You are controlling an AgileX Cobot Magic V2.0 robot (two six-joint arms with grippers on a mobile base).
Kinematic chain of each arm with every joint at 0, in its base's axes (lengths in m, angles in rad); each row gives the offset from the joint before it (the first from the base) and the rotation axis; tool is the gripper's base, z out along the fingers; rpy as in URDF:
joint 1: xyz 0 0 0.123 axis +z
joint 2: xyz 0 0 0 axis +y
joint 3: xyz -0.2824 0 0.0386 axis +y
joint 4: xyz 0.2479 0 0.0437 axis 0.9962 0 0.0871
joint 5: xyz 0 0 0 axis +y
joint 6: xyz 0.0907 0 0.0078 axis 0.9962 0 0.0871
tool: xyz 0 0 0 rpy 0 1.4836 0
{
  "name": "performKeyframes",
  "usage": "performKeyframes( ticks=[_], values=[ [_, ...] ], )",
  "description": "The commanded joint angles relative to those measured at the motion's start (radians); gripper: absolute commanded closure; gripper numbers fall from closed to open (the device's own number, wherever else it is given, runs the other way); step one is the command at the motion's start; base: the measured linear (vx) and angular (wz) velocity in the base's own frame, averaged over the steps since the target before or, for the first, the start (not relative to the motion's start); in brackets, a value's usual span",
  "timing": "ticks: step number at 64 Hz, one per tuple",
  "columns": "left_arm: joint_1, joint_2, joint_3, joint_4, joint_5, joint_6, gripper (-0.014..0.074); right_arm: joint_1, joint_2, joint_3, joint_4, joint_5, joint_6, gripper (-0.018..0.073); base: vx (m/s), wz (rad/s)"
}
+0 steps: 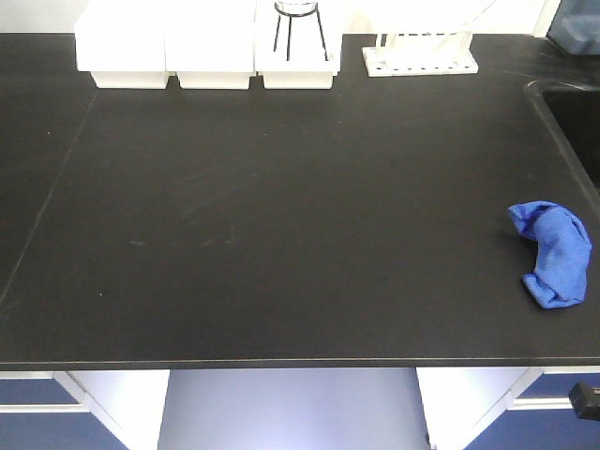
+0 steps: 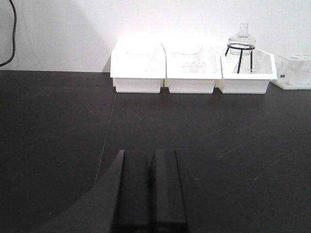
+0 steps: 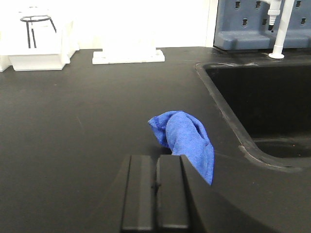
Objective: Wipe right workspace with blue cloth
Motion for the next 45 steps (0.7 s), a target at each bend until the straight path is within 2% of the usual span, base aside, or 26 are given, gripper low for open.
performKeyframes(
  ticks=[1,23,34,45],
  values=[
    [-0.005,-0.016,0.03,0.001,-0.083,-0.008,0.0602,-0.005,-0.004,0.019,-0.004,-0.081,-0.003,0.0567,0.0,0.0],
    [-0.005,-0.016,0.03,0.001,-0.083,-0.008,0.0602,-0.005,-0.004,0.019,-0.004,-0.081,-0.003,0.0567,0.0,0.0],
    [-0.005,-0.016,0.03,0.001,-0.083,-0.008,0.0602,-0.005,-0.004,0.019,-0.114,-0.081,-0.071,0.0567,0.0,0.0],
    [-0.005,-0.016,0.03,0.001,-0.083,-0.008,0.0602,-0.005,-0.004,0.019,-0.109,-0.081,-0.07,0.0567,0.0,0.0]
  ],
)
